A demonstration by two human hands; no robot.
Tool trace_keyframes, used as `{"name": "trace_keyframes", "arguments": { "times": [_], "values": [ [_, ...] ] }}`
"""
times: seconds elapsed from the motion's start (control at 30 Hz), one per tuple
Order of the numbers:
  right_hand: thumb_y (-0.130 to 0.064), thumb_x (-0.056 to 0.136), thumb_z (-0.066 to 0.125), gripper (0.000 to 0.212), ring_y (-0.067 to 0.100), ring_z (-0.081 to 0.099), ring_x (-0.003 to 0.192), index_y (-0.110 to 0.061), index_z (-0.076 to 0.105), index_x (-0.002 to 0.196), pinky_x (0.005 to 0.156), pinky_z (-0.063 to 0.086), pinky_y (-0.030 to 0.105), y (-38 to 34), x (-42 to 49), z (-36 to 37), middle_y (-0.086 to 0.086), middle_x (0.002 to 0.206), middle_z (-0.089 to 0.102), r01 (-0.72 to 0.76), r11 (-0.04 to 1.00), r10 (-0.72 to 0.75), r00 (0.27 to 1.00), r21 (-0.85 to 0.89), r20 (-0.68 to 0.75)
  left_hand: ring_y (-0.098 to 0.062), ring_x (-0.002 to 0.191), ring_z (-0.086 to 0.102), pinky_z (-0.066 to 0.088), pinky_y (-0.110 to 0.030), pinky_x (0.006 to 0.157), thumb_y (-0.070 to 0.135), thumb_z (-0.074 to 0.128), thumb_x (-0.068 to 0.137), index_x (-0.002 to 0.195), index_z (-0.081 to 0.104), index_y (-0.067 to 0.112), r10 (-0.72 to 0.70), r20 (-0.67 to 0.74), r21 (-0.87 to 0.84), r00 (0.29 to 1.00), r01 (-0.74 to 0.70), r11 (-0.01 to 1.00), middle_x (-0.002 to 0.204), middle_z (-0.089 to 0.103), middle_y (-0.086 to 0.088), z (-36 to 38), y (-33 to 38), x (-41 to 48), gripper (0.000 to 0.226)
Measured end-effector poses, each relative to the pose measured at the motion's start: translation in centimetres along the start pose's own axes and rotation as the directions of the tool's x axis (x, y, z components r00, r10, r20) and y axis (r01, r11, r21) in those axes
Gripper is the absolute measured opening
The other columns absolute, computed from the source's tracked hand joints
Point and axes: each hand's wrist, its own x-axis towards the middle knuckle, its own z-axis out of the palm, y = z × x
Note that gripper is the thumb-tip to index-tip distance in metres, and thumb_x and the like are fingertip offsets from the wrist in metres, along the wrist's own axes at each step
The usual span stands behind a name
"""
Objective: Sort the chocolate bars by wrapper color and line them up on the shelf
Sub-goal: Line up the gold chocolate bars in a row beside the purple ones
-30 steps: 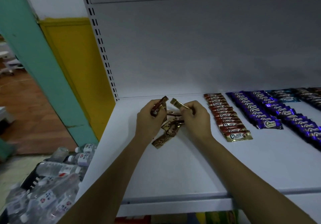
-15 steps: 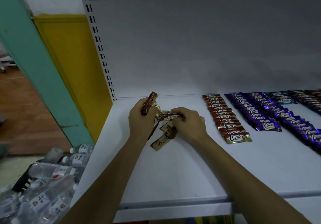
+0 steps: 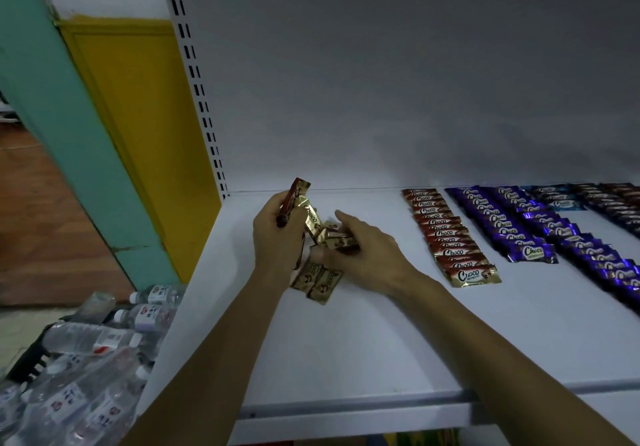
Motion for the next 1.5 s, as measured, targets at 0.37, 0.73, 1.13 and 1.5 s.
{"name": "trace_keyframes", "arguments": {
  "times": [0.37, 0.73, 1.13, 1.5],
  "values": [
    [-0.039, 0.087, 0.059, 0.033, 0.022, 0.049, 0.103, -0.02, 0.06, 0.114, 0.074, 0.039, 0.029, -0.2, 1.4, 1.0, 0.003, 0.111, 0.056, -0.074, 0.941, -0.015, 0.966, -0.331, -0.258, -0.022, 0.072, 0.057, 0.048, -0.04, 0.068, 0.015, 0.057, 0.085, 0.084, 0.066, 0.02, -0.034, 0.035, -0.083, 0.999, 0.037, 0.996, 0.082, 0.064, -0.021, -0.2, 0.2, -0.1, 0.011],
    [-0.081, 0.06, 0.062, 0.091, 0.023, 0.038, 0.121, -0.026, 0.046, 0.131, 0.095, 0.033, 0.037, 0.1, 0.5, -0.8, -0.001, 0.127, 0.048, 0.036, 0.92, -0.025, 0.999, -0.389, 0.033, -0.005, 0.064, 0.062, 0.048, -0.019, 0.058, 0.006, 0.053, 0.093, 0.094, 0.066, 0.019, -0.062, 0.044, -0.127, 0.997, 0.067, 0.99, 0.079, 0.069, -0.003, 0.0, 0.2, -0.1, 0.018],
    [-0.049, 0.086, 0.055, 0.037, 0.021, 0.056, 0.083, -0.015, 0.057, 0.099, 0.06, 0.036, 0.027, 0.5, 1.0, 1.6, 0.002, 0.094, 0.056, 0.109, 0.9, -0.234, 0.937, -0.421, -0.258, -0.006, 0.066, 0.064, 0.052, -0.022, 0.06, 0.005, 0.052, 0.092, 0.088, 0.065, 0.021, -0.023, 0.039, -0.067, 0.999, 0.026, 0.997, 0.076, 0.069, 0.0, 0.0, 0.3, -0.3, 0.021],
    [-0.035, 0.084, 0.059, 0.021, 0.021, 0.057, 0.073, -0.018, 0.053, 0.095, 0.059, 0.038, 0.029, -0.1, 0.1, 0.6, -0.002, 0.084, 0.062, -0.003, 0.962, -0.083, 0.95, -0.275, -0.301, 0.003, 0.058, 0.062, 0.044, -0.011, 0.051, 0.002, 0.049, 0.094, 0.097, 0.063, 0.008, -0.023, 0.052, -0.088, 0.998, 0.028, 0.996, 0.06, 0.066, 0.017, 0.2, 1.2, -0.8, 0.015]
  ]
}}
